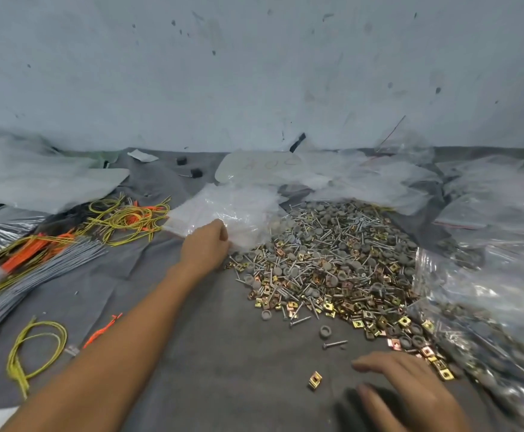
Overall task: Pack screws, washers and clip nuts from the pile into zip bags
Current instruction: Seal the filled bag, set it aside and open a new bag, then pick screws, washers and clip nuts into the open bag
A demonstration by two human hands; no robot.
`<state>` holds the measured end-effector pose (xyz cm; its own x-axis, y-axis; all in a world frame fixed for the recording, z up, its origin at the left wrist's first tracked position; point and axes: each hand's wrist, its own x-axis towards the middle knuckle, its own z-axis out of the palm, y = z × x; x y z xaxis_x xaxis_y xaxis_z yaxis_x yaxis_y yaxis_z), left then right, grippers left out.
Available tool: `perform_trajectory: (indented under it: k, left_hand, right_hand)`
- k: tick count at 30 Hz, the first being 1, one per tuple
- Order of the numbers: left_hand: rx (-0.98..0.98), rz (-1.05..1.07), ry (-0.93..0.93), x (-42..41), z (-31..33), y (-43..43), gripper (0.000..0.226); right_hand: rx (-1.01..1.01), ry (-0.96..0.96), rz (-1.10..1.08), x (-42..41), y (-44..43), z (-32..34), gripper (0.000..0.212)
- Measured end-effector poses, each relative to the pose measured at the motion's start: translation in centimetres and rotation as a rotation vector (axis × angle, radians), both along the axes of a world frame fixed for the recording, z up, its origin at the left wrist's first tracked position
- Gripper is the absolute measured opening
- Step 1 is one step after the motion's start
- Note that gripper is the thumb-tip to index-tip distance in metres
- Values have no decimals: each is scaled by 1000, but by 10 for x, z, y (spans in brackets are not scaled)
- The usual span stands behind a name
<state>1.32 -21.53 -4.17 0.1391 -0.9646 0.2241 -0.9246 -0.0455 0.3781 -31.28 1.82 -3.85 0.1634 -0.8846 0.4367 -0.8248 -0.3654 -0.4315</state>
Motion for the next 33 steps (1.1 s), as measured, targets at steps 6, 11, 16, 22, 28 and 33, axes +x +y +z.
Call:
perform_trajectory:
  k: [6,11,16,22,28,33]
  left_hand:
    - [-69,-63,-64,-6,-6,30,20]
    - [-118,16,112,-19,18,60,20]
    - [-157,-276,525,-58,55,137,14]
    - [45,-472,918,-76,89,210,8]
    - [141,-148,1256,-59,83,239,38]
    - [191,-24,1587,-61,67,253,48]
  right_hand:
    - [171,-133,155,13,-1,3,36]
    - [313,-250,197,27,-17,5,23]
    - [338,-550,214,54,-46,39,52]
    - [632,-795,553,71,-52,76,31]
    - [592,-970,547,75,-35,75,8]
    - [579,-997,503,75,-27,69,16]
